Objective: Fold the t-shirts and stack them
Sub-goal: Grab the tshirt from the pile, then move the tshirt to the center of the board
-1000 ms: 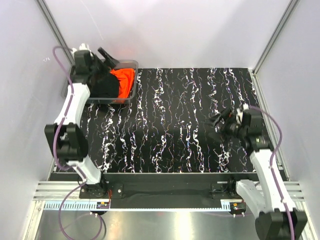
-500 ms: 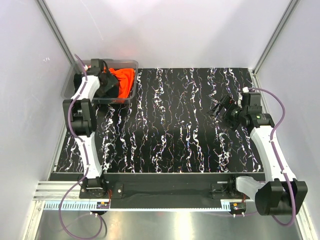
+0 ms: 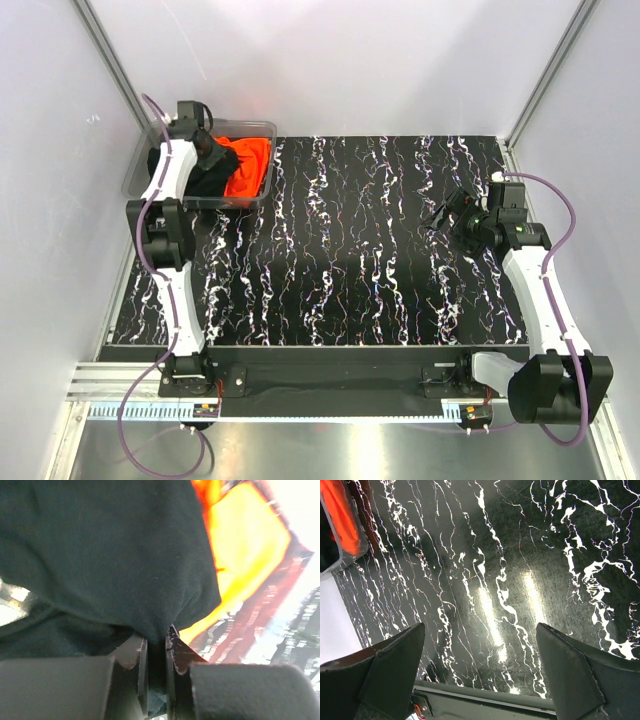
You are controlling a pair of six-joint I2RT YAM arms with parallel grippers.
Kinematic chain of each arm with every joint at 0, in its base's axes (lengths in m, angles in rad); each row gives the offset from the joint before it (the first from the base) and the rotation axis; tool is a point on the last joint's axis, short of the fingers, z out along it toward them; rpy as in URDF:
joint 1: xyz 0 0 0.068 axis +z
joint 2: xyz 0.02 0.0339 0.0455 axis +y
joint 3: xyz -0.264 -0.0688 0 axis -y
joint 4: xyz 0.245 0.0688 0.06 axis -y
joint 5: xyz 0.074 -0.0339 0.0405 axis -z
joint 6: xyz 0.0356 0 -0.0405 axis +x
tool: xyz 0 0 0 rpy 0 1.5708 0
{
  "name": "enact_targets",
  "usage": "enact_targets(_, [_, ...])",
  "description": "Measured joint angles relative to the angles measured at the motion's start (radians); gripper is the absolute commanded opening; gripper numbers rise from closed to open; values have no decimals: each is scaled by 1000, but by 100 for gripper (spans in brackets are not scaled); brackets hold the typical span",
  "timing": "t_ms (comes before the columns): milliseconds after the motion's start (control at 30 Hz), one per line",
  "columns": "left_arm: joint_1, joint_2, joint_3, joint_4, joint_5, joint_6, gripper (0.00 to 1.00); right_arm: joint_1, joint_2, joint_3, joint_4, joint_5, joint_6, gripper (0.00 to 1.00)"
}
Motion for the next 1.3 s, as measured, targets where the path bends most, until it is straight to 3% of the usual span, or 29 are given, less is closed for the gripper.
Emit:
enact_targets(233, [-1, -135, 137, -32, 14, -5, 0, 39, -15, 0, 0, -1, 6, 100])
enact_targets(433, [-27, -425, 167, -16, 58, -6, 0, 95, -66, -46, 4, -11, 39, 100])
enact_targets(567, [-105, -673, 77, 21, 77, -9, 0, 104, -113, -102, 4, -36, 77, 100])
enact_targets(733, [-330, -978, -198, 70, 113, -23, 0, 130, -160, -142, 3, -61, 97, 98])
enact_targets(833, [-450, -1126, -439, 82, 116, -47, 20, 142, -191, -152, 4, -71, 99, 98])
enact_targets(867, [-472, -1152, -506, 74, 114, -56, 32, 145, -199, -155, 4, -79, 100, 98])
enact_targets(900, [-511, -1192, -586, 62, 111, -56, 60, 146, -206, -160, 5, -89, 104, 97])
enact_targets(967, [-571, -1247, -746, 59, 109, -60, 98, 150, -211, -171, 5, -105, 111, 96])
enact_targets(1167, [-617, -1456, -1165, 3, 147, -92, 99, 177, -134, -200, 0, -181, 114, 89])
enact_targets(1300, [-617, -1580, -1279, -53, 153, -111, 99, 293, -46, -206, 4, -185, 117, 90])
